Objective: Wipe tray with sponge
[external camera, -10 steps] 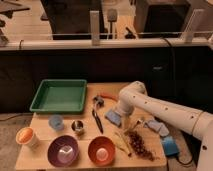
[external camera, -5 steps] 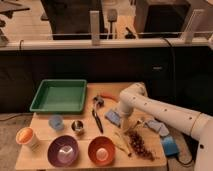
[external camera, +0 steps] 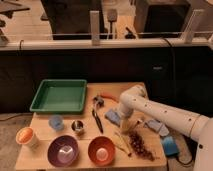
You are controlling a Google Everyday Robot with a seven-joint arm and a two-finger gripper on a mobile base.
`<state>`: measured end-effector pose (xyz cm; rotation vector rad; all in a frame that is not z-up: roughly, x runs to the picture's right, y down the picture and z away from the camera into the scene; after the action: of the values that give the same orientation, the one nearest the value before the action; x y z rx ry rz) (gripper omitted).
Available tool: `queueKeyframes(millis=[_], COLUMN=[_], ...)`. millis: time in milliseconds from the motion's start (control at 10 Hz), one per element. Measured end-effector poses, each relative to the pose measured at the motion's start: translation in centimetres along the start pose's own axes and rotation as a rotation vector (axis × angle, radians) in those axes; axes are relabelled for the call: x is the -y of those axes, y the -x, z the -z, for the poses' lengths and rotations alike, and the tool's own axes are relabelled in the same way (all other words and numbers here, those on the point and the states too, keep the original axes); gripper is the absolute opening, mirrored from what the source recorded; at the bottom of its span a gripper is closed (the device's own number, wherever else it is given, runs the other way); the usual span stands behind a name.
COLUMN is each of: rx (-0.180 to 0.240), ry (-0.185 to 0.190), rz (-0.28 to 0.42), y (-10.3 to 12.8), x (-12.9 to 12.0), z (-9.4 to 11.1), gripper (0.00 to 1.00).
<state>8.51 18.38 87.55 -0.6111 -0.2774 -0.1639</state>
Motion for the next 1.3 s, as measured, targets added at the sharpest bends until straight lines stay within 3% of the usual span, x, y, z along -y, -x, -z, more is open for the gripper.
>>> queueKeyframes(millis=[400,800,900,1000,1200,1300], rx=[0.019,0.023,0.023,0.023,0.022,0.022], ry=[-0.010,-0.008,-0.009,-0.009,-0.005,-0.005], rz=[-0.040,-0.049,-0.050,-0.052,-0.047,-0.046], y=[-0.18,-0.35,-0.41,-0.48,-0.42,-0.41], x=[-0.30,-0.79,-0.79,-0.82,-0.92,-0.94], z=[-0.69,-0.66,-0.51,-0.32,0.00,0.03], gripper=[0.80,0.50,0.47,0.48,0.65,0.68])
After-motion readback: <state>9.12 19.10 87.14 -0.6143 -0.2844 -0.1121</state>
